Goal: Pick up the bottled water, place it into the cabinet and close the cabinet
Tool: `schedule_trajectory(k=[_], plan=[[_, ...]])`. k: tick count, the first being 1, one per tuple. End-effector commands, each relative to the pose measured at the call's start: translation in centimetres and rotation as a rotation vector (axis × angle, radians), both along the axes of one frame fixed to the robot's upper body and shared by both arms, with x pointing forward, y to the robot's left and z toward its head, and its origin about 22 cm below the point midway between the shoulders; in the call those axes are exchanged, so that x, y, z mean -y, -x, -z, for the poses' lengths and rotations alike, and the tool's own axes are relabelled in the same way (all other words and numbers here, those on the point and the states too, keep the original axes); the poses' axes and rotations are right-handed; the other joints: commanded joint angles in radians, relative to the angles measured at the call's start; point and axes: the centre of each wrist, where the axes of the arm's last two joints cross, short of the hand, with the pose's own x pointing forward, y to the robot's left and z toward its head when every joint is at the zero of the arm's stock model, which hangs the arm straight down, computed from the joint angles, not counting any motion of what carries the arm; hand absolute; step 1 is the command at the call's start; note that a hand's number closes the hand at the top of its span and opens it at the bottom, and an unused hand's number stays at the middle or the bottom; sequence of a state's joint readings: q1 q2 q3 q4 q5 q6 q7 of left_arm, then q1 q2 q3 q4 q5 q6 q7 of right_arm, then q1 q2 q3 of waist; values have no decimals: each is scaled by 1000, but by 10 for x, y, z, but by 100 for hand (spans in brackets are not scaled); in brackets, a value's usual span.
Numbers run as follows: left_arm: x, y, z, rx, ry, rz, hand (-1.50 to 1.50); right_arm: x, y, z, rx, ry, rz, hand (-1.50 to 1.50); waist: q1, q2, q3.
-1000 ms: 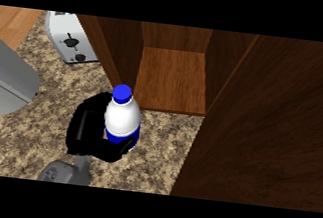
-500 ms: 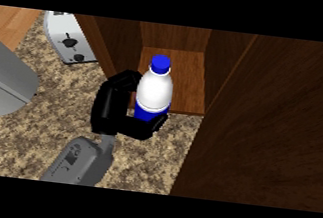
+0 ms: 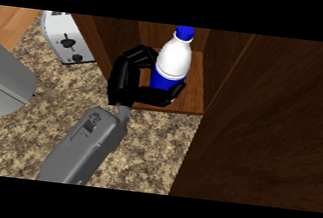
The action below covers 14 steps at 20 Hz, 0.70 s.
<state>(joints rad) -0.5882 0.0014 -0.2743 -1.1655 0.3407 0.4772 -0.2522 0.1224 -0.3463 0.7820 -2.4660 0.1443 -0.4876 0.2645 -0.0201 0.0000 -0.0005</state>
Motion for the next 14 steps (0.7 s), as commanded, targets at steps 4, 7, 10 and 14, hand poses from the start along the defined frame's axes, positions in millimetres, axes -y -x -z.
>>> schedule_trajectory(k=[4, 7, 10, 14], plan=[[5, -40, -14, 6, -68, -44, 150, 3, 14, -18, 42, -3, 14, -150, -1, 1, -1], [20, -47, -23, -33, -149, -68, 150, 6, 16, -15, 31, -16, 1, -150, -3, 0, 0], [16, -55, -4, -51, -181, -111, 150, 7, 11, -18, 61, -11, -7, -150, -13, 5, 0], [14, -69, -5, -41, -226, -147, 150, 10, 16, -21, 43, -8, -20, -150, -20, 7, -1]])
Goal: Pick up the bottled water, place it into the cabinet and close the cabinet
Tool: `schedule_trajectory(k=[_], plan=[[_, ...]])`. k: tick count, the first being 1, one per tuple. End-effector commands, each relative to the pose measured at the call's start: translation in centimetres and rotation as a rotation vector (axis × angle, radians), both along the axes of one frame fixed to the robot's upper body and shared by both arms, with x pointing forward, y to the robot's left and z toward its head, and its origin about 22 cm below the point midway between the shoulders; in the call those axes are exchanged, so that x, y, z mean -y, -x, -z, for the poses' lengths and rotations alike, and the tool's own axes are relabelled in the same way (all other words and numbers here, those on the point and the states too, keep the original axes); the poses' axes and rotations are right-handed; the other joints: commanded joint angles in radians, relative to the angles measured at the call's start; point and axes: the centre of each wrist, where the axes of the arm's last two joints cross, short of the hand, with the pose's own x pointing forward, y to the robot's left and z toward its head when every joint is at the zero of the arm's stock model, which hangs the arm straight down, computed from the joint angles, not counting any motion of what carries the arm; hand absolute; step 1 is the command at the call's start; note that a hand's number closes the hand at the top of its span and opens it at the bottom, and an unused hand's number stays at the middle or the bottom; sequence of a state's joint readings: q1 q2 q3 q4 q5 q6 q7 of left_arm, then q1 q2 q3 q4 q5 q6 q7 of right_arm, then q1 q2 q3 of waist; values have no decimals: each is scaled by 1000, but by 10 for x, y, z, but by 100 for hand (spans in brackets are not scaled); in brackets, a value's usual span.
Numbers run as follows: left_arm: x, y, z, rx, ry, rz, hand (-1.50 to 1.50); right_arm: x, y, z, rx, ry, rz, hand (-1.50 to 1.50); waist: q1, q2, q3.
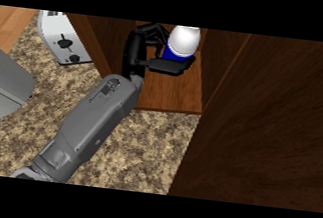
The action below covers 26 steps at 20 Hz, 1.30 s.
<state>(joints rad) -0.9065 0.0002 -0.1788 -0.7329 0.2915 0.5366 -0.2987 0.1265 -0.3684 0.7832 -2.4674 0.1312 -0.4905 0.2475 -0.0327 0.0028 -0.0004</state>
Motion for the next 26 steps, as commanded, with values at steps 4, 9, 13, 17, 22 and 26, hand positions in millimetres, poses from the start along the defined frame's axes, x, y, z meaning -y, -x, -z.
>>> schedule_trajectory(k=[4, 9, 13, 17, 22, 26], plan=[[1, -15, 12, -28, -122, -100, 150, 6, 17, -11, 45, -30, -27, -150, -28, 6, 1], [-25, -28, 17, -65, -202, -151, 150, 7, 13, -12, 55, -31, -15, -150, -21, 10, 0], [-16, -25, 25, -108, -206, -160, 150, 11, 11, -16, 47, -30, -11, -150, -7, 7, 0], [-18, -21, 40, -103, -226, -207, 150, 4, 16, -9, 49, -24, -36, -150, -36, 15, -1], [-24, -17, 52, -115, -233, -224, 150, 8, 15, -11, 73, -17, -48, -150, -44, 19, -1], [-23, -20, 49, -89, -326, -266, -150, 6, 15, -9, 37, -25, -52, -150, -47, 21, -1]])
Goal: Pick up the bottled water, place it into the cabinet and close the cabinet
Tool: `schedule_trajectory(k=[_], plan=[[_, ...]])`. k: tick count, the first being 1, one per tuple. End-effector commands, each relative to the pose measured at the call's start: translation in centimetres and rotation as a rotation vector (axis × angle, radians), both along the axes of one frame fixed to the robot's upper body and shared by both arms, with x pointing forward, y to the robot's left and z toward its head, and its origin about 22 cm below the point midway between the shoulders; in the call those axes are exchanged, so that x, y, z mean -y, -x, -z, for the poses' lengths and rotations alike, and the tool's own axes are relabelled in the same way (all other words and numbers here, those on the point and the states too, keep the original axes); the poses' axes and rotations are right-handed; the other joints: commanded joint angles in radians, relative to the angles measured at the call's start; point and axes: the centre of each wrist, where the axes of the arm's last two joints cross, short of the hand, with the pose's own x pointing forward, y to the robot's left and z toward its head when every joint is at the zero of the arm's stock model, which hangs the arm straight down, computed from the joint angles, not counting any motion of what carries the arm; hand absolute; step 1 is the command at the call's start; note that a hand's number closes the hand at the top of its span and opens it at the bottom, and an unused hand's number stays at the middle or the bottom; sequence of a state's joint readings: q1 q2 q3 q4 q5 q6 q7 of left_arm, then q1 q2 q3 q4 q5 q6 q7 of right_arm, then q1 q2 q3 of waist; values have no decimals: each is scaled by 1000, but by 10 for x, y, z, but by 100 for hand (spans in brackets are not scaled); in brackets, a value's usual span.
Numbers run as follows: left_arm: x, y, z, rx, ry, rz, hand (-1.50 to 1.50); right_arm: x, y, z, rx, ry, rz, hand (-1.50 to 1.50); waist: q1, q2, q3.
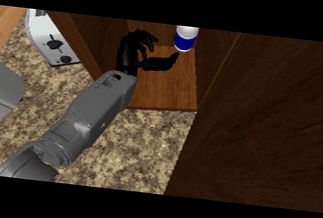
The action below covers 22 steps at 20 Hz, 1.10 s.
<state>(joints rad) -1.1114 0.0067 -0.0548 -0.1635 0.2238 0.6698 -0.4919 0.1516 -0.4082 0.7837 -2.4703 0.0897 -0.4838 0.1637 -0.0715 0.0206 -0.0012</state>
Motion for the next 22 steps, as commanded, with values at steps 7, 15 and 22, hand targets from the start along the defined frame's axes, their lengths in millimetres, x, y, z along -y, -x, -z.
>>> schedule_trajectory(k=[7, 15, 22], plan=[[-5, 2, 9, -49, -188, -60, -150, 6, 10, -10, 32, -4, -17, -150, -13, 3, 1], [-12, -1, 6, -44, -175, -97, -150, 2, 16, -6, 33, -3, -23, -150, -17, 1, -1], [-5, 4, 10, 44, -74, 71, -150, 4, 10, -11, 30, -10, -31, -150, 1, 1, -2]])
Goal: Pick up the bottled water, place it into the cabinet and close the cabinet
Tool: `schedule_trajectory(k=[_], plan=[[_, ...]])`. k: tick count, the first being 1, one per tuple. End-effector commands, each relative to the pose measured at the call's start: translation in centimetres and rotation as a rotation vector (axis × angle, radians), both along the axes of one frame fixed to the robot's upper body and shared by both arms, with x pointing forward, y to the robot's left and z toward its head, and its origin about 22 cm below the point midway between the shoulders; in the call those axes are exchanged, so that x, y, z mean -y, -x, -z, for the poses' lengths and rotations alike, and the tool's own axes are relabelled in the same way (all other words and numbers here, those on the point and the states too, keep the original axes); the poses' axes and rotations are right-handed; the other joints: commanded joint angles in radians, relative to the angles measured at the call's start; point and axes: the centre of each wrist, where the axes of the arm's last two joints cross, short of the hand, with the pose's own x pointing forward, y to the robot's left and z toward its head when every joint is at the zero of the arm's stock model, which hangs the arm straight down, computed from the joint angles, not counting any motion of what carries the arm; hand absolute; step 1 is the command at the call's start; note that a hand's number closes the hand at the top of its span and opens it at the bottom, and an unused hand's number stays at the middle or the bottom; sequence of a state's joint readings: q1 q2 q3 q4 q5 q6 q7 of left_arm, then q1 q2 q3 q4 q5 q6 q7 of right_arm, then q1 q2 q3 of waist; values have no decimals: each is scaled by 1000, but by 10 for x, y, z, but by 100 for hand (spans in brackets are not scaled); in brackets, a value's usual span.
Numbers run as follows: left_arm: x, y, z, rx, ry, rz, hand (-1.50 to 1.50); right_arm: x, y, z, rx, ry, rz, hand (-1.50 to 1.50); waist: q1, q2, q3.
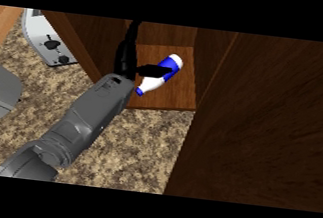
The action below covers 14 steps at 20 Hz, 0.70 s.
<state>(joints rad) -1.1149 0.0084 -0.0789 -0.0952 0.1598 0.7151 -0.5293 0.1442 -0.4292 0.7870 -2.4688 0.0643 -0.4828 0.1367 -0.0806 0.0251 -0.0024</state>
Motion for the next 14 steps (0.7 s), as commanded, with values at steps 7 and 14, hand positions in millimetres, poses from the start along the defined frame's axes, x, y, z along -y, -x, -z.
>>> schedule_trajectory(k=[7, 14], plan=[[4, -3, -12, 188, 317, 259, 150, 6, 14, -18, 27, -17, -11, -150, 19, -11, -1], [10, -6, -24, 175, 470, 422, 150, 4, 15, -16, -4, -9, 18, -150, 36, -23, 0]])
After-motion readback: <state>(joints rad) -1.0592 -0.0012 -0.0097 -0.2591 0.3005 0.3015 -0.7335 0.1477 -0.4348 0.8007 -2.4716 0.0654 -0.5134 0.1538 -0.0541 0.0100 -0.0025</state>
